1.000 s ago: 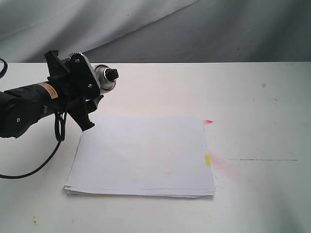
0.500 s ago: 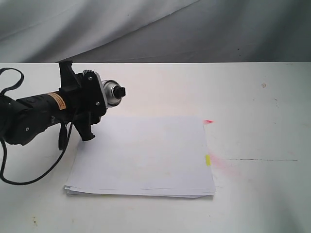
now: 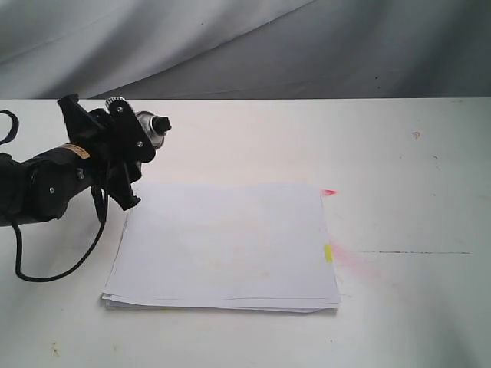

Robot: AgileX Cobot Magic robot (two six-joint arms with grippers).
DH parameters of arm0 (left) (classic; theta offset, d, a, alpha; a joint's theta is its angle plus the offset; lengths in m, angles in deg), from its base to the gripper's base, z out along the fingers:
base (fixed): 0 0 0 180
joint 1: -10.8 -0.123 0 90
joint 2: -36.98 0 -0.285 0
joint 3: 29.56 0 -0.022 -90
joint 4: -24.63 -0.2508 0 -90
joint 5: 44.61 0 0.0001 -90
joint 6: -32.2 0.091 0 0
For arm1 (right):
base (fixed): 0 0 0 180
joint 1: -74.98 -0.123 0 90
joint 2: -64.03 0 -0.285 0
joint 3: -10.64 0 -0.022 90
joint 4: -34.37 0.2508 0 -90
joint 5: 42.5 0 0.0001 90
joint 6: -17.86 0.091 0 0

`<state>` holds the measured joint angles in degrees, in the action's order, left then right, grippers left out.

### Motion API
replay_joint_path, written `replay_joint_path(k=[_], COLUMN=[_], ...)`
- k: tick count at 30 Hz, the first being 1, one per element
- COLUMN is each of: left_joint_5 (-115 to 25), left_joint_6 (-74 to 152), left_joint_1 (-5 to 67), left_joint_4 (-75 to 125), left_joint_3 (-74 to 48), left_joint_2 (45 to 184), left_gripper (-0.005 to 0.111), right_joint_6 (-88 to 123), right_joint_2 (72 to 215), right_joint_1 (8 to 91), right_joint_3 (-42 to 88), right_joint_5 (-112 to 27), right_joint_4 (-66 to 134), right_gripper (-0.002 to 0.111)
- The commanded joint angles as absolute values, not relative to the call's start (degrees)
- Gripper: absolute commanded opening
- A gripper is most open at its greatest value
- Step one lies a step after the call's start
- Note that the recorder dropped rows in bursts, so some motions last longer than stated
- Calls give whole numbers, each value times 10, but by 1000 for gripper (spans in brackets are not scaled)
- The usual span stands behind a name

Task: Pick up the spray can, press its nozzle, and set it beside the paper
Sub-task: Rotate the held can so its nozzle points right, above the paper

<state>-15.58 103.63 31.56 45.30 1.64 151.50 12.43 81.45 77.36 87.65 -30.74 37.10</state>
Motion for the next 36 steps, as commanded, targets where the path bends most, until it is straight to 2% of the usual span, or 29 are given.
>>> replay_joint_path(k=[1, 7, 18, 36], left_joint_5=[-154, -185, -161, -165], left_joint_6=[1092, 1096, 1289, 1282], left_joint_1=[314, 323, 373, 378], left_joint_4=[546, 558, 735, 753], left_joint_3=[13, 13, 13, 13], left_joint_2=[1509, 1509, 1509, 1509], left_gripper=[0, 0, 0, 0], right_joint_6=[125, 125, 125, 125], right_joint_2=[814, 814, 814, 814], right_joint_1=[778, 778, 778, 778], right_joint_3=[879, 879, 879, 879], right_joint_5=[-309, -309, -309, -309], right_joint_4=[374, 374, 374, 374], right_gripper=[0, 0, 0, 0])
